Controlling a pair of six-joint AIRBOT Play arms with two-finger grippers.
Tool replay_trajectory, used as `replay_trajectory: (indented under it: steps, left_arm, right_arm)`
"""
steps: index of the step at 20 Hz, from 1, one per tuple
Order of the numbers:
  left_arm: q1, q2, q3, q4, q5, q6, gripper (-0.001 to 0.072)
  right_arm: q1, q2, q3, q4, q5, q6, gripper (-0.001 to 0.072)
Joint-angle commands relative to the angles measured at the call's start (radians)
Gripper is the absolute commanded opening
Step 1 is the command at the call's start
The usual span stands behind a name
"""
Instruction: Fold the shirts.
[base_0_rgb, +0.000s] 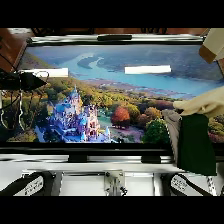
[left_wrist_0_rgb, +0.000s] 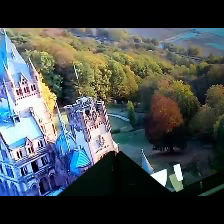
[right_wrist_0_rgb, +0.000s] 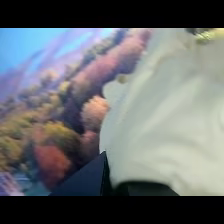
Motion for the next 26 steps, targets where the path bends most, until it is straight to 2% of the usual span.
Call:
replay_trajectory:
  steps: [1,3,5,6,8,11,16,23,26]
  left_arm:
    - [0.000,-0.002,0.000,0.000,0.002,0.003,0.0032]
    - [0.000,-0.002,0.000,0.000,0.002,0.003,0.0032]
    - [0.000,-0.002,0.000,0.000,0.001,0.003,0.0032]
    - [0.000,-0.002,0.000,0.000,0.000,0.003,0.0032]
    - [0.000,-0.002,0.000,0.000,-0.002,0.003,0.0032]
    - [0.000,-0.002,0.000,0.000,-0.002,0.003,0.0032]
    - [0.000,-0.002,0.000,0.000,-0.002,0.021,0.0032]
    - [0.000,-0.002,0.000,0.000,-0.002,0.044,0.0032]
    - [0.000,-0.002,0.000,0.000,-0.002,0.045,0.0032]
  right_arm:
    - [-0.001,-0.043,0.001,0.337,-0.309,0.060,0.0070]
    - [-0.001,-0.074,0.001,0.429,-0.410,0.060,0.0071]
    - [-0.001,-0.088,0.001,0.411,-0.394,0.047,0.0070]
    - [-0.001,-0.087,0.001,0.343,-0.338,0.045,0.0070]
    - [-0.002,-0.083,0.001,0.134,-0.126,0.044,0.0071]
    - [-0.002,-0.074,-0.001,-0.188,0.224,-0.037,0.0072]
    - [-0.002,0.073,-0.110,-0.396,0.216,-0.062,0.0072]
    - [-0.002,0.284,-0.476,-0.402,0.216,-0.061,0.0072]
    - [-0.002,0.382,-0.661,-0.472,0.217,-0.080,0.0072]
